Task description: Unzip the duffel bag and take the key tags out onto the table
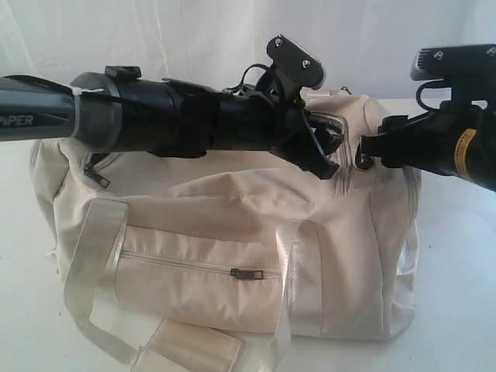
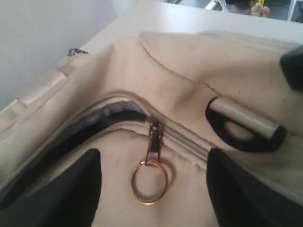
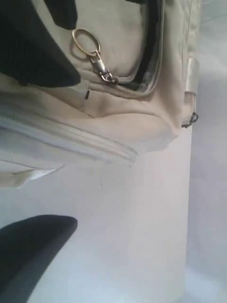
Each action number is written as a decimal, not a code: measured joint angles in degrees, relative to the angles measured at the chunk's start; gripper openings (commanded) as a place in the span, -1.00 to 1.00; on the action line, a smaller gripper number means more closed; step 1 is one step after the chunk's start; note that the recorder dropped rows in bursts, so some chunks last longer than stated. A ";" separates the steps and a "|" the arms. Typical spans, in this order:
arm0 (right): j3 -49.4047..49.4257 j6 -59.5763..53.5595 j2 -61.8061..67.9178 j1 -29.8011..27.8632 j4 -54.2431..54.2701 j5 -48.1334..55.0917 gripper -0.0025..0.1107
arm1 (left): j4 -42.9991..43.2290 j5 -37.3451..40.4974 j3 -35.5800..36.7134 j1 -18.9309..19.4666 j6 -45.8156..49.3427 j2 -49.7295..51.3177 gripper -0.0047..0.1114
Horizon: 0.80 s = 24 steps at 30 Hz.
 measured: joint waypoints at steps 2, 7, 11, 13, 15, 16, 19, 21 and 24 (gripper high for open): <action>0.00 -0.12 0.00 0.00 0.00 0.91 0.26 | 0.00 0.00 0.00 0.00 1.51 1.36 0.21; 0.00 -0.24 0.00 0.00 0.10 1.44 0.26 | 0.53 0.38 -2.27 0.00 3.80 5.17 0.21; 0.00 -0.24 0.00 0.00 0.10 1.44 0.23 | 1.31 1.07 -6.64 0.00 4.33 8.08 0.20; 0.00 -0.24 0.00 0.00 0.10 1.44 0.19 | 1.73 1.37 -8.65 0.00 4.44 9.15 0.11; 0.00 -0.24 0.14 0.00 0.10 1.66 0.14 | 2.12 1.47 -10.31 0.00 4.59 10.05 -0.08; 0.00 -0.24 0.27 0.00 0.10 1.78 0.11 | 2.12 1.50 -10.58 0.00 4.59 10.33 -0.22; 0.00 -0.24 0.97 0.00 0.10 2.03 0.03 | 2.34 1.50 -10.95 0.00 4.59 10.73 -0.67; 0.00 -0.36 1.63 0.00 0.10 2.26 0.00 | 2.42 1.60 -10.98 0.00 4.59 10.82 -0.91; 0.00 -0.45 2.65 0.00 0.10 2.26 0.00 | 2.42 1.71 -10.98 0.00 4.59 10.82 -0.92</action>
